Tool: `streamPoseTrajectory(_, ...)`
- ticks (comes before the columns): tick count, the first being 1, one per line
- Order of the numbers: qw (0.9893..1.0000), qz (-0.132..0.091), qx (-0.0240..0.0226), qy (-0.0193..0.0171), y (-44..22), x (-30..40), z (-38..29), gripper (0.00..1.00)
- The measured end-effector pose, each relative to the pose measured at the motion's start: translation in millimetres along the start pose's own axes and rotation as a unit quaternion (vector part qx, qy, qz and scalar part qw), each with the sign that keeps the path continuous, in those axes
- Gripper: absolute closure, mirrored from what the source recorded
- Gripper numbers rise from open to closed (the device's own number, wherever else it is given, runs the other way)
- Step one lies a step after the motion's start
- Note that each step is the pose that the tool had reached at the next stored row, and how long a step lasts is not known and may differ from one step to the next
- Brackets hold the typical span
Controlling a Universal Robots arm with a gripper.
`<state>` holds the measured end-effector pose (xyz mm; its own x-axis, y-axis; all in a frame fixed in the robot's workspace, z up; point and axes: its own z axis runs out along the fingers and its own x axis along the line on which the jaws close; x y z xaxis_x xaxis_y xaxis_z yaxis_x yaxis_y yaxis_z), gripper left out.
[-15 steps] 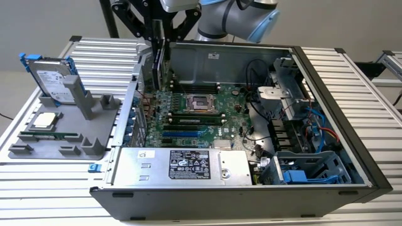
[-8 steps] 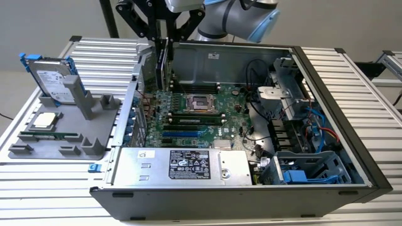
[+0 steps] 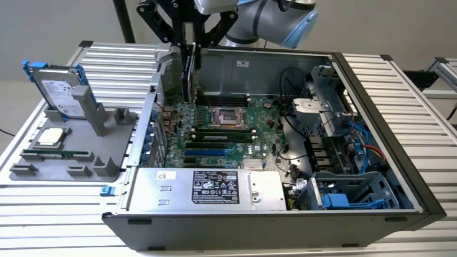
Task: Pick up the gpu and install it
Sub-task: 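Insert the gpu into the slot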
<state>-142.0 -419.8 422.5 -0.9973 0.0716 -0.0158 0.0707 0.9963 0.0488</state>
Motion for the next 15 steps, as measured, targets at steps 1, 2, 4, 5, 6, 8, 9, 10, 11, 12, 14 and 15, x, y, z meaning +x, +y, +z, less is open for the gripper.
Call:
streamPoseTrajectory(1, 1.0000, 0.000, 0.0000, 0.0000, 0.1, -0.9, 0.0, 1.00)
streamPoseTrajectory(2, 1.0000, 0.000, 0.0000, 0.0000, 0.1, -1.9, 0.0, 1.00)
streamPoseTrajectory(4, 1.0000, 0.000, 0.0000, 0.0000, 0.3, -3.7, 0.1, 1.00)
streamPoseTrajectory(5, 1.0000, 0.000, 0.0000, 0.0000, 0.3, -4.6, 0.1, 1.00)
streamPoseTrajectory(6, 1.0000, 0.000, 0.0000, 0.0000, 0.4, -5.4, 0.1, 1.00)
streamPoseTrajectory(8, 1.0000, 0.000, 0.0000, 0.0000, 0.5, -7.1, 0.1, 1.00)
streamPoseTrajectory(9, 1.0000, 0.000, 0.0000, 0.0000, 0.6, -7.9, 0.1, 1.00)
streamPoseTrajectory(10, 1.0000, 0.000, 0.0000, 0.0000, 0.6, -8.6, 0.1, 1.00)
streamPoseTrajectory(11, 1.0000, 0.000, 0.0000, 0.0000, 0.6, -9.2, 0.2, 1.00)
streamPoseTrajectory(12, 1.0000, 0.000, 0.0000, 0.0000, 0.7, -9.7, 0.2, 1.00)
streamPoseTrajectory(14, 1.0000, 0.000, 0.0000, 0.0000, 0.8, -10.7, 0.2, 1.00)
streamPoseTrajectory(15, 1.0000, 0.000, 0.0000, 0.0000, 0.8, -11.2, 0.2, 1.00)
